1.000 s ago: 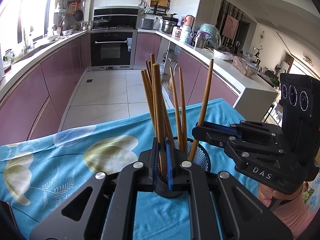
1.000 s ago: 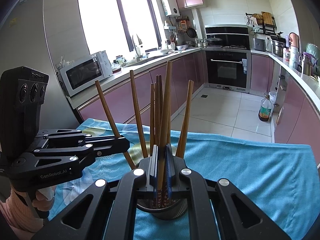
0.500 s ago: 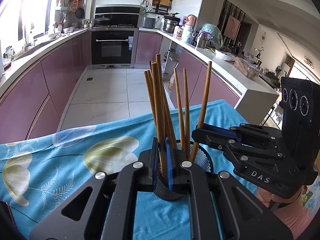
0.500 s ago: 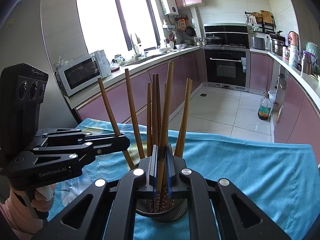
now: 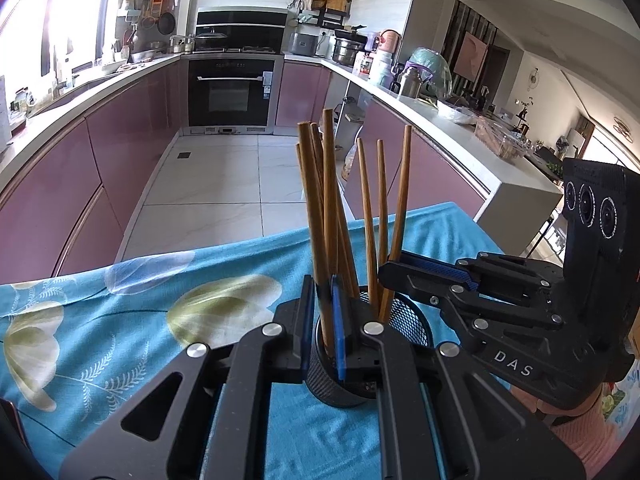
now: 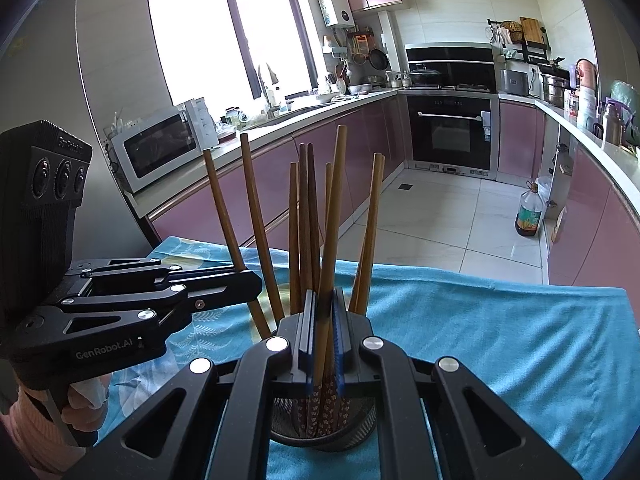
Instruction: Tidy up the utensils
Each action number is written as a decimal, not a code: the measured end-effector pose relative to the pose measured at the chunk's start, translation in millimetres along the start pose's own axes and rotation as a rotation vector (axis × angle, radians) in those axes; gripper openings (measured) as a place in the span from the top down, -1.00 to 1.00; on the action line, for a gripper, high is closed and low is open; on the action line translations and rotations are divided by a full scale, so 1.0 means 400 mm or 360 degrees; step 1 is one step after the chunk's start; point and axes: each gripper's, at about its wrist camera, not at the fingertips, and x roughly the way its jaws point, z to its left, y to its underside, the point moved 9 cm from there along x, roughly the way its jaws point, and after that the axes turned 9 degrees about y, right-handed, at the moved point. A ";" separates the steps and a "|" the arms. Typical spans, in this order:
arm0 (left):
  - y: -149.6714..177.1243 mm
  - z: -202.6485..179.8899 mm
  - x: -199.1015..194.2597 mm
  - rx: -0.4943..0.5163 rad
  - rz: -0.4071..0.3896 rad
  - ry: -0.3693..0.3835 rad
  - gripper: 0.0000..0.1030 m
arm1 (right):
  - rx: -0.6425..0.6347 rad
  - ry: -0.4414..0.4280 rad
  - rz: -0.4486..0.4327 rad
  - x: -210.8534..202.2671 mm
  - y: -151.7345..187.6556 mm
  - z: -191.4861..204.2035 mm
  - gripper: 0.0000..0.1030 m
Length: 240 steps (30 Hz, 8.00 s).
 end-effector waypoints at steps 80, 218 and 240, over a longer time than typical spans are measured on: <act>0.125 0.003 -0.155 0.0019 -0.0328 -0.0252 -0.75 | -0.0013 0.0179 -0.0158 -0.091 0.054 -0.005 -0.06; 0.278 0.012 -0.418 0.0058 -0.0912 -0.0609 -0.89 | -0.0010 0.0478 -0.0782 -0.293 0.148 0.108 -0.88; 0.281 0.012 -0.412 0.0056 -0.0910 -0.0604 -0.89 | -0.0007 0.0477 -0.0781 -0.290 0.150 0.108 -0.88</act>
